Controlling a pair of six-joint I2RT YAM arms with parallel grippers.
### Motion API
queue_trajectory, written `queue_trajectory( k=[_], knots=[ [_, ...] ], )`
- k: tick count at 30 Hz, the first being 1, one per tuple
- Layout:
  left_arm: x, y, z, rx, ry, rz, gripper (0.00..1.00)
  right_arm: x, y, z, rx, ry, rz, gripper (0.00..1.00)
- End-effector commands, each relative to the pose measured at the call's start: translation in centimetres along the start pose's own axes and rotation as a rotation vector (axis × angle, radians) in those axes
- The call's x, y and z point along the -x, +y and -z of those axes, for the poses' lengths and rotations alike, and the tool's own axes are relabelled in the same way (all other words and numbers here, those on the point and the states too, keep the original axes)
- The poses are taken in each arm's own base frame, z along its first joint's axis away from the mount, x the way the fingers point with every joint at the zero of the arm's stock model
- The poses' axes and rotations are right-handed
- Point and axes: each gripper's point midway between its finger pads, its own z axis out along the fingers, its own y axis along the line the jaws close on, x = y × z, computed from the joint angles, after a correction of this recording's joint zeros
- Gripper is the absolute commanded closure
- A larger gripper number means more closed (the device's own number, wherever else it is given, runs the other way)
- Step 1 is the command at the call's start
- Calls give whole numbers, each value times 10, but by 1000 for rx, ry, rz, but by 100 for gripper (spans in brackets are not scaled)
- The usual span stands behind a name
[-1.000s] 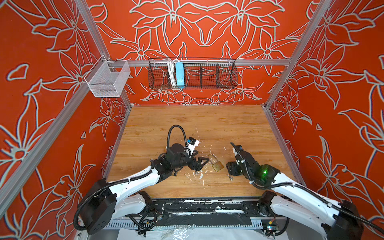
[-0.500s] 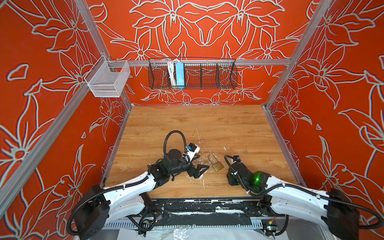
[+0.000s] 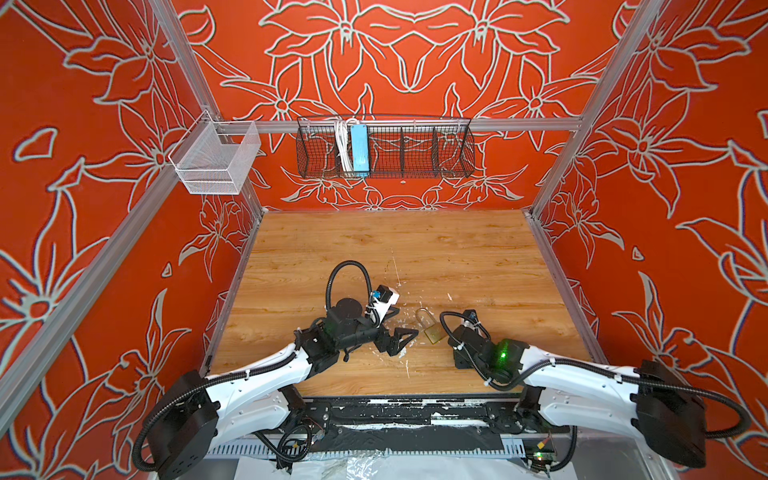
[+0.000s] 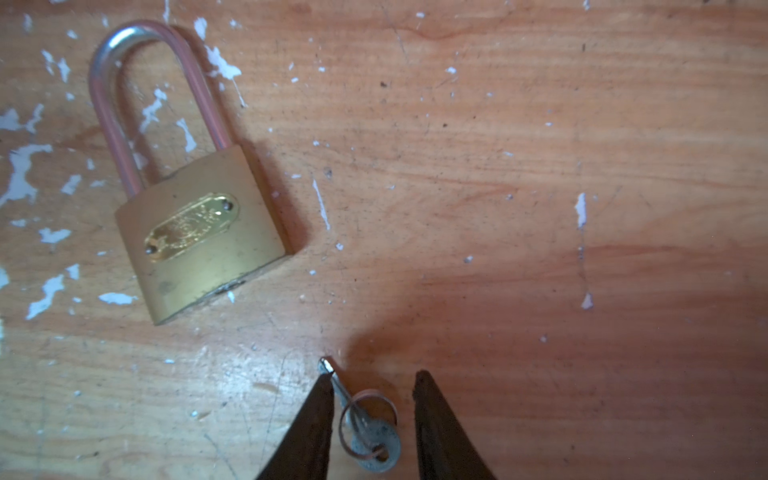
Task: Unlock with the key
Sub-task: 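Lower the right gripper onto the key ring and close on it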
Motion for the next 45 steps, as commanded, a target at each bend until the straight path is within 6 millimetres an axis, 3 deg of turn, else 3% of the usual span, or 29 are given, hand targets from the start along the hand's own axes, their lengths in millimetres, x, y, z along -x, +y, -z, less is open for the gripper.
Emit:
queue_trajectory(
  k=[1, 9, 20, 45],
  knots=[
    [8, -2, 2, -1, -32, -15, 6, -5, -13, 2, -35, -7, -18, 65],
    [8, -1, 3, 9, -32, -18, 5, -10, 1, 3, 61, 14, -11, 66],
    [8, 0, 3, 12, -32, -18, 5, -14, -1, -5, -11, 51, 23, 69],
    [7, -1, 2, 6, -28, -13, 5, -5, -12, 10, 44, -56, 0, 100]
  ],
)
